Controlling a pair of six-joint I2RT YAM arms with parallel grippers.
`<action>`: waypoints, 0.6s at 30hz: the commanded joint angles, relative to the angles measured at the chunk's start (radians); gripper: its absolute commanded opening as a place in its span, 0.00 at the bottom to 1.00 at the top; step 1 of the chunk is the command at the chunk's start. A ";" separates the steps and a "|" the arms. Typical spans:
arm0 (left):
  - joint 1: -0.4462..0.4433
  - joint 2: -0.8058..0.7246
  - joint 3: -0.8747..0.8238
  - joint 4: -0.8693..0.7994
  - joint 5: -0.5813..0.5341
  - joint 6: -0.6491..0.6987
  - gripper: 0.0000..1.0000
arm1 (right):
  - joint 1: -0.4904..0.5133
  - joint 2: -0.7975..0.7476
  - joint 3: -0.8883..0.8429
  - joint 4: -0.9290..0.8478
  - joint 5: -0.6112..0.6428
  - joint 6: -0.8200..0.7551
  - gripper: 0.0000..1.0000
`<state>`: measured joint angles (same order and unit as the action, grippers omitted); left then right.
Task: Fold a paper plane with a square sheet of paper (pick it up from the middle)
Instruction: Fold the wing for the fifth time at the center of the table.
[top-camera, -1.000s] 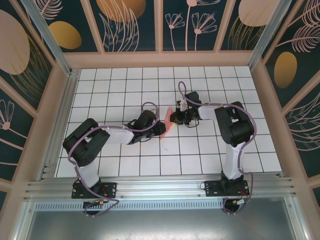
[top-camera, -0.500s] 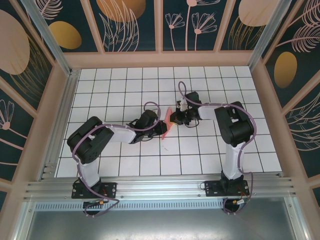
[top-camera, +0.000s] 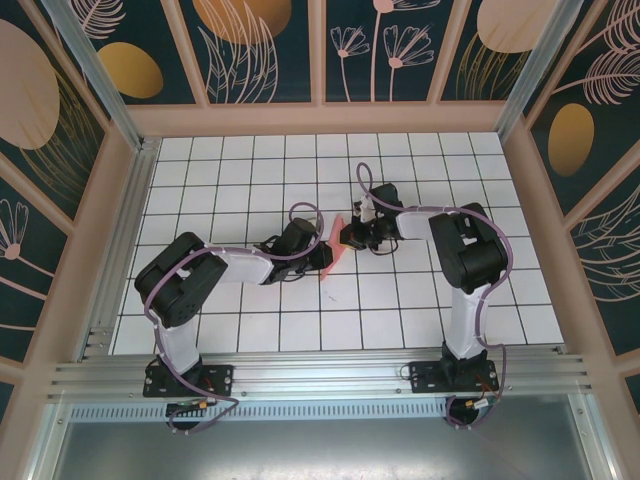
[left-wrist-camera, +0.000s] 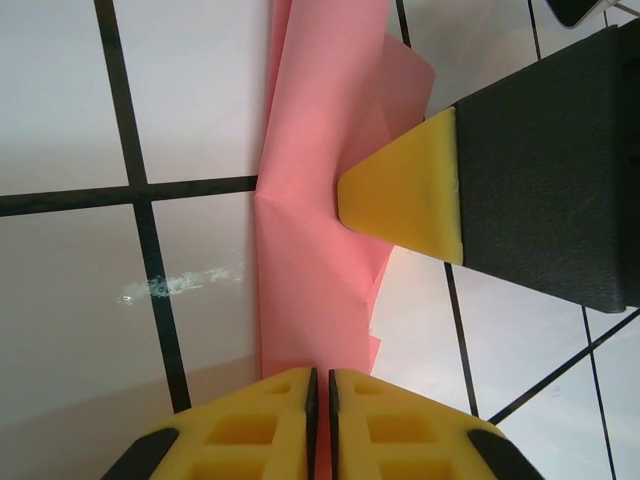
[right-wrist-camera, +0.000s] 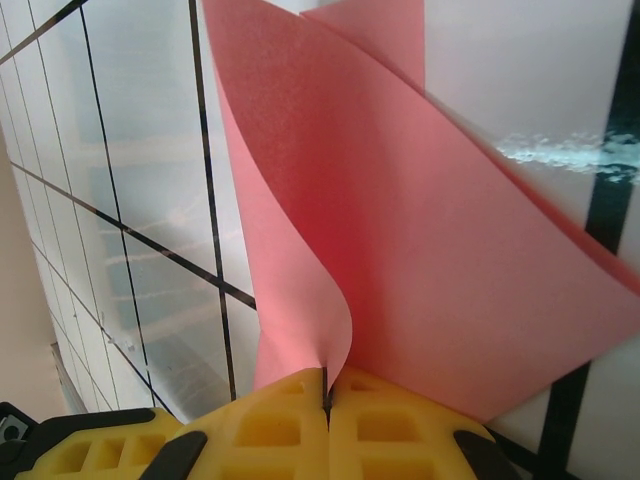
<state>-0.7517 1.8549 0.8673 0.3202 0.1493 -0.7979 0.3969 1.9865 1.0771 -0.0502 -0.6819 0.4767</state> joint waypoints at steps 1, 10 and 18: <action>0.007 -0.040 0.036 0.007 0.007 -0.004 0.17 | 0.000 0.036 -0.002 0.000 -0.011 -0.012 0.04; 0.007 0.000 0.068 0.014 0.009 -0.006 0.19 | 0.002 0.036 0.000 0.003 -0.016 -0.010 0.04; 0.007 0.034 0.081 -0.033 0.014 0.018 0.17 | 0.001 0.037 0.000 0.004 -0.023 -0.007 0.04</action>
<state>-0.7517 1.8626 0.9222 0.3218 0.1528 -0.8040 0.3962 1.9930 1.0771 -0.0414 -0.7002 0.4767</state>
